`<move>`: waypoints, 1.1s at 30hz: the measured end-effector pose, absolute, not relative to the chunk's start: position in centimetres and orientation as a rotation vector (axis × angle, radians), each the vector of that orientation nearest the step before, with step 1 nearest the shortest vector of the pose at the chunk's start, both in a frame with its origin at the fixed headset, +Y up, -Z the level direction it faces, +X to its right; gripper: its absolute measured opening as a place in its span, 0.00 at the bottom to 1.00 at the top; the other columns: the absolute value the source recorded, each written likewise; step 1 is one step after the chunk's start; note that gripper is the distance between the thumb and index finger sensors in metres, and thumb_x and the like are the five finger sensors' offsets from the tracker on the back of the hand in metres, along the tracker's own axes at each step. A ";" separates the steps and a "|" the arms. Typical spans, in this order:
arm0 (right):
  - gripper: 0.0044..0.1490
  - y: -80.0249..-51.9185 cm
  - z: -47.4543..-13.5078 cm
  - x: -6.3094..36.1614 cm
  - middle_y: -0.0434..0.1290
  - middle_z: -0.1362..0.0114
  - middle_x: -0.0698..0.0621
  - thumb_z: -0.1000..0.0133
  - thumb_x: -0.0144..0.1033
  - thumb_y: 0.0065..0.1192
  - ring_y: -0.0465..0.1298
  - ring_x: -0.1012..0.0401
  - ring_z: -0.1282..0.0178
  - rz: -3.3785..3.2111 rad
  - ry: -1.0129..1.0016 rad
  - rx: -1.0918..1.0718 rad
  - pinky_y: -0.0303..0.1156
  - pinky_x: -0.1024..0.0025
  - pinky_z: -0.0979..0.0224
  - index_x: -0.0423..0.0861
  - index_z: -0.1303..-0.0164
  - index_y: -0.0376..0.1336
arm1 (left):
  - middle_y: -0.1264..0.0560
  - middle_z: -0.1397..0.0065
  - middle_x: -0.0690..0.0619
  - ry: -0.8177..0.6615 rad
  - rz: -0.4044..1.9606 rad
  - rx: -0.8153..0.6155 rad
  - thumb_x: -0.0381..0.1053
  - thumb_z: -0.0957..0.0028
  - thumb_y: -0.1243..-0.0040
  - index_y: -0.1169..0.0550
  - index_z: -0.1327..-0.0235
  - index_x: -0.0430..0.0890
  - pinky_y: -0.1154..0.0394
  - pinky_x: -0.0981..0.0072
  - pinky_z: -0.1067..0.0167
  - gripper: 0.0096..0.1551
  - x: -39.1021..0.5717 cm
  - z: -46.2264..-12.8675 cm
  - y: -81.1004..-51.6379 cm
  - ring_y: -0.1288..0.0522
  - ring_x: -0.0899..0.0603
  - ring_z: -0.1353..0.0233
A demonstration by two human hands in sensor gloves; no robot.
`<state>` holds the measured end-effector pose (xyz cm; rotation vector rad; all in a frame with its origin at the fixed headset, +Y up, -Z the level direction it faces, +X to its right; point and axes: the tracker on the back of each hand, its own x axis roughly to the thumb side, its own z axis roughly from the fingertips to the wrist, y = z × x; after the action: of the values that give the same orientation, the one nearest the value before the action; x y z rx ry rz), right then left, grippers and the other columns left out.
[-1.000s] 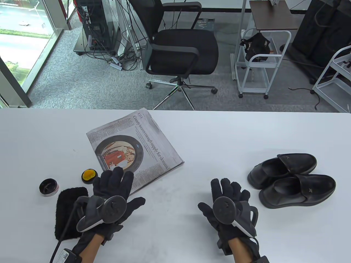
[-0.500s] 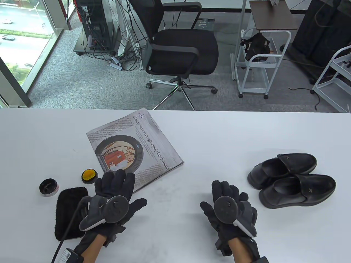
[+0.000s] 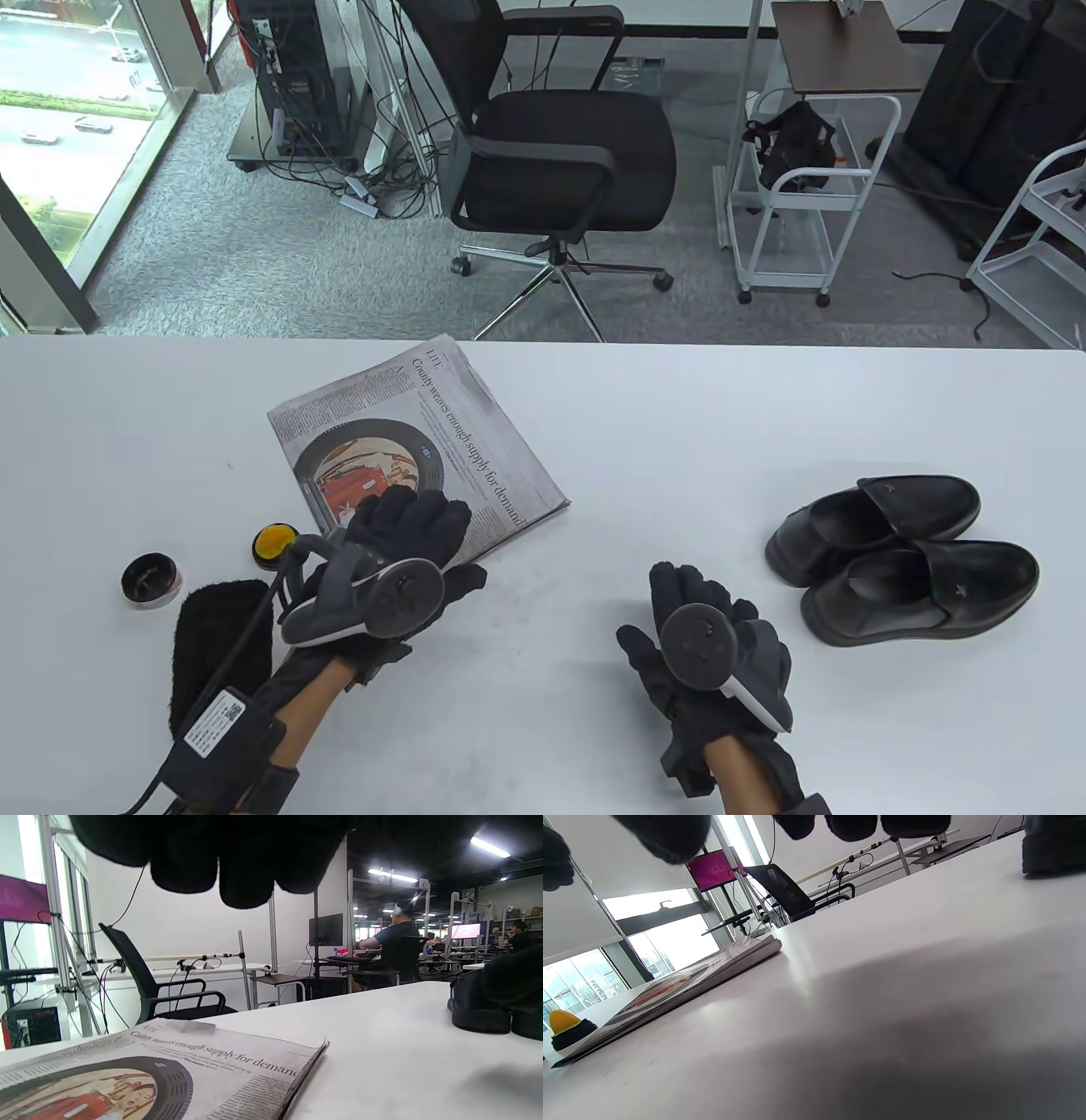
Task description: Dip and apply built-in sponge shoe polish on shoes
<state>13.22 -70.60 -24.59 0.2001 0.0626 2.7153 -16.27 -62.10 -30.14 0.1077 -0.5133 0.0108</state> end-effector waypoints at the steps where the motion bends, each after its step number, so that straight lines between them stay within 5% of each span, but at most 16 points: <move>1: 0.50 -70.6 -24.6 13.2 0.49 0.18 0.28 0.46 0.55 0.53 0.55 0.25 0.24 2.719 0.071 0.198 0.44 0.16 0.31 0.39 0.21 0.46 | 0.28 0.19 0.38 -0.492 0.009 0.070 0.70 0.39 0.49 0.27 0.22 0.44 0.34 0.28 0.31 0.42 -15.9 -30.9 -62.6 0.30 0.24 0.24; 6: 0.50 -70.6 -24.5 13.8 0.49 0.18 0.28 0.46 0.54 0.53 0.55 0.25 0.24 2.679 0.086 0.171 0.44 0.16 0.31 0.39 0.21 0.46 | 0.22 0.24 0.39 -0.364 -0.037 -0.054 0.66 0.41 0.44 0.22 0.27 0.44 0.28 0.33 0.35 0.37 -14.8 -34.7 -67.2 0.24 0.28 0.28; 8: 0.48 -70.5 -24.6 13.9 0.52 0.19 0.29 0.46 0.53 0.54 0.57 0.25 0.25 2.658 0.046 0.189 0.45 0.17 0.31 0.39 0.22 0.49 | 0.30 0.17 0.38 -0.288 -0.060 -0.143 0.66 0.41 0.42 0.29 0.20 0.43 0.34 0.31 0.31 0.42 -14.8 -36.0 -68.9 0.35 0.22 0.22; 15: 0.47 -70.7 -24.6 13.9 0.52 0.19 0.28 0.46 0.53 0.53 0.57 0.25 0.25 2.660 0.081 0.195 0.46 0.17 0.31 0.39 0.22 0.50 | 0.37 0.17 0.32 -0.181 -0.021 -0.461 0.74 0.46 0.42 0.40 0.16 0.38 0.33 0.30 0.32 0.57 -15.0 -38.2 -73.9 0.34 0.22 0.25; 17: 0.46 -70.8 -24.6 13.9 0.53 0.19 0.29 0.46 0.53 0.54 0.57 0.26 0.25 2.647 0.084 0.191 0.46 0.17 0.31 0.39 0.22 0.51 | 0.42 0.19 0.30 -0.188 -0.107 -0.423 0.75 0.49 0.41 0.42 0.17 0.36 0.34 0.31 0.31 0.61 -14.1 -37.6 -74.8 0.39 0.20 0.26; 18: 0.46 -70.8 -24.6 13.9 0.53 0.20 0.28 0.46 0.52 0.54 0.57 0.26 0.25 2.638 0.078 0.195 0.46 0.17 0.31 0.39 0.23 0.51 | 0.41 0.21 0.32 -0.195 -0.151 -0.409 0.75 0.49 0.46 0.43 0.18 0.37 0.32 0.33 0.32 0.59 -13.9 -37.5 -74.7 0.37 0.21 0.28; 22: 0.45 -70.8 -24.6 13.9 0.53 0.20 0.28 0.46 0.52 0.54 0.57 0.26 0.25 2.637 0.082 0.189 0.46 0.17 0.31 0.39 0.23 0.52 | 0.33 0.29 0.35 -0.158 -0.042 -0.385 0.57 0.41 0.39 0.33 0.26 0.44 0.31 0.32 0.36 0.34 -12.6 -36.8 -74.6 0.36 0.21 0.32; 25: 0.45 -71.3 -24.7 14.0 0.53 0.20 0.28 0.46 0.52 0.54 0.57 0.26 0.25 2.645 0.108 0.177 0.46 0.17 0.31 0.39 0.23 0.53 | 0.21 0.47 0.41 -0.168 -0.052 -0.300 0.49 0.41 0.34 0.21 0.40 0.41 0.24 0.39 0.41 0.21 -11.6 -36.5 -74.2 0.26 0.31 0.38; 33: 0.45 -71.9 -25.0 14.4 0.54 0.20 0.28 0.46 0.52 0.54 0.58 0.26 0.25 2.656 0.151 0.139 0.46 0.17 0.31 0.39 0.23 0.53 | 0.18 0.32 0.40 -0.251 -0.072 -0.144 0.50 0.39 0.37 0.24 0.38 0.47 0.19 0.43 0.42 0.19 -11.5 -33.6 -67.7 0.17 0.32 0.36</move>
<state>14.43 -71.86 -24.97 0.1390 0.1512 2.6563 -11.49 -67.71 -33.64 -0.1441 -0.2514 -0.0725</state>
